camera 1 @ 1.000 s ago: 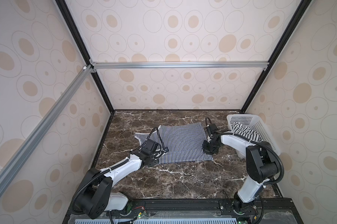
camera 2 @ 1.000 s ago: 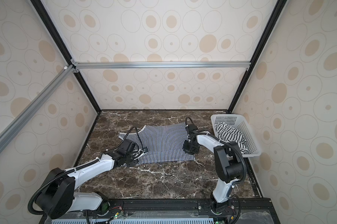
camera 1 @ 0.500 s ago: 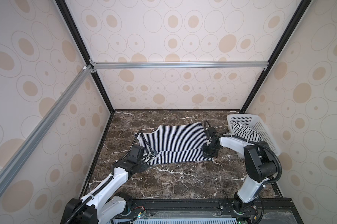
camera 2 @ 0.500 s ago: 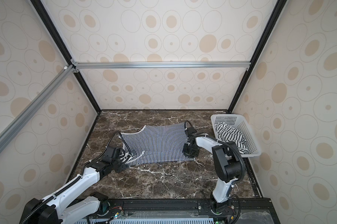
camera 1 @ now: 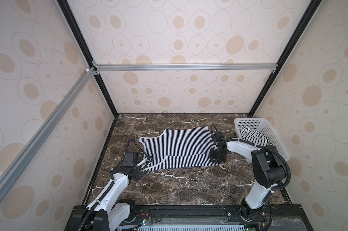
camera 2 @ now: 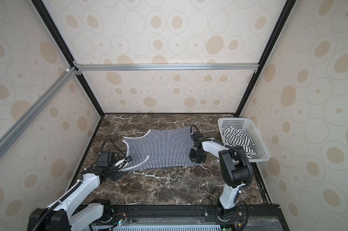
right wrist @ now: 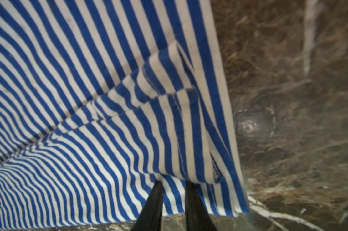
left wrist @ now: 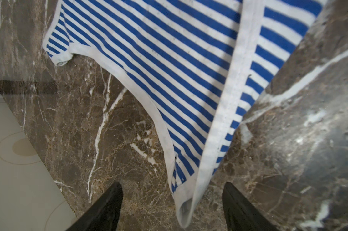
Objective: Fold and stack tank tops
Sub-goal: Smooth out the tank top at the center of the table.
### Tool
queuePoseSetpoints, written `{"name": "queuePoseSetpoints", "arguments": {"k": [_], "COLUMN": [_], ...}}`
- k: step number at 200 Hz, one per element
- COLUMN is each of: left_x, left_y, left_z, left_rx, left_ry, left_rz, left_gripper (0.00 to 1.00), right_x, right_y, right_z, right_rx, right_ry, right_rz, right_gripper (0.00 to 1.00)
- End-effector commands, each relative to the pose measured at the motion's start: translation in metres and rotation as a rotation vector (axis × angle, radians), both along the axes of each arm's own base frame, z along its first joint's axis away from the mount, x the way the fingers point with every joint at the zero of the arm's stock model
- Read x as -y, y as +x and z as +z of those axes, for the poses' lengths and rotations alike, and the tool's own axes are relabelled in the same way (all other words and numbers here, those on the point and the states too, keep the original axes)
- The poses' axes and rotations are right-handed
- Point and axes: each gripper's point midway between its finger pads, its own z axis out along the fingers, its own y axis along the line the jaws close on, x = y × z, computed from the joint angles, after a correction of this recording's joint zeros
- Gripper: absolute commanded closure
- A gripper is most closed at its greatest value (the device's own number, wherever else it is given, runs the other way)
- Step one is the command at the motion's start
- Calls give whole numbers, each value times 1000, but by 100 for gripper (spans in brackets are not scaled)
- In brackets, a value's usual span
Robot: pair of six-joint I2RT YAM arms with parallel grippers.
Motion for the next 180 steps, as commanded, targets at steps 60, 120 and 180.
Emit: {"name": "queuePoseSetpoints", "arguments": {"k": [60, 120, 180], "left_x": [-4, 3, -8], "left_y": [6, 3, -2], "left_z": [-1, -8, -12], "left_rx": [-64, -165, -241], "left_ry": [-98, -161, -171], "left_rz": [-53, -92, -94], "left_gripper": [38, 88, 91], "right_x": [1, 5, 21], "right_y": [-2, -2, -1], "right_z": [-1, 3, 3], "right_rx": [-20, -16, -23], "right_ry": [-20, -34, -64], "right_rz": [7, 7, -15], "right_gripper": [77, 77, 77]}}
